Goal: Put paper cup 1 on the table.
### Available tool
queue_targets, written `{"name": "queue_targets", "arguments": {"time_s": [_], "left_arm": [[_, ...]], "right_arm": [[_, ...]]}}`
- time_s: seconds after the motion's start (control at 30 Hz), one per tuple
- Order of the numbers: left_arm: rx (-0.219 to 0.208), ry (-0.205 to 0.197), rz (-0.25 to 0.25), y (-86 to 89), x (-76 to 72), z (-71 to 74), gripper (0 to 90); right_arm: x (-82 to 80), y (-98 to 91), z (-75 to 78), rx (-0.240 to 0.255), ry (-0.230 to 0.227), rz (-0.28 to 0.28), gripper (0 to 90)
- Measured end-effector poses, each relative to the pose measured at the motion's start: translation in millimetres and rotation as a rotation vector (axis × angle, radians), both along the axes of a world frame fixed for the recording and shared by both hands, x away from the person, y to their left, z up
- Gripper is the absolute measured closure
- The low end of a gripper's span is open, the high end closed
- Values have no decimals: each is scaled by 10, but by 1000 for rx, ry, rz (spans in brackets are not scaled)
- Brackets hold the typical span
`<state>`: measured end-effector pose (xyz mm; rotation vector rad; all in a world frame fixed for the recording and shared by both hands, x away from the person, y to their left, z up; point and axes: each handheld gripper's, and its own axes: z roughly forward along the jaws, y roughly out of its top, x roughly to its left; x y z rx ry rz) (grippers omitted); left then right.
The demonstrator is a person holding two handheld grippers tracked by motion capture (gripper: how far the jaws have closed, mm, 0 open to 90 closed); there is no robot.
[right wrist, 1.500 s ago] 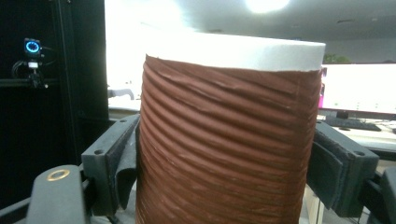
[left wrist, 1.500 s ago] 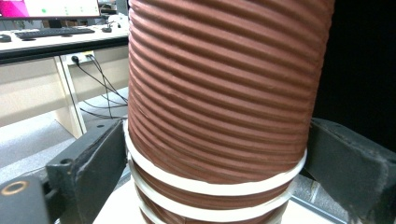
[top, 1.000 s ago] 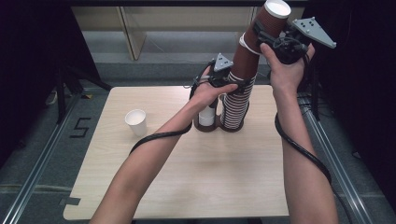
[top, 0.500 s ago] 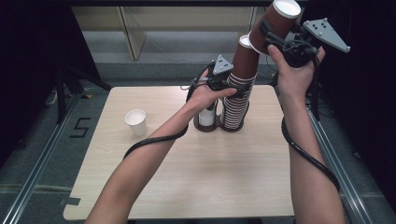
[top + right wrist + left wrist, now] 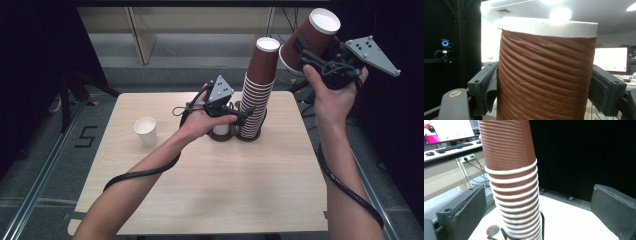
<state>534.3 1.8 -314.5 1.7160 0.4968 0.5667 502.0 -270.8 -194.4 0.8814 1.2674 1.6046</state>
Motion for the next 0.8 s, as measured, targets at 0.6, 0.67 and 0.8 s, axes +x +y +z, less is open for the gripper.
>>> {"name": "queue_targets", "arguments": {"time_s": [0.6, 0.67, 0.8], "left_arm": [[23, 1, -12, 632, -594, -376, 0], [29, -7, -5, 683, -621, -412, 0], [35, -4, 9, 788, -670, -487, 0]], "right_arm": [[-256, -98, -667, -21, 96, 19, 200], [-275, -102, -742, -19, 104, 22, 200], [-319, -100, -908, -26, 130, 30, 200]]}}
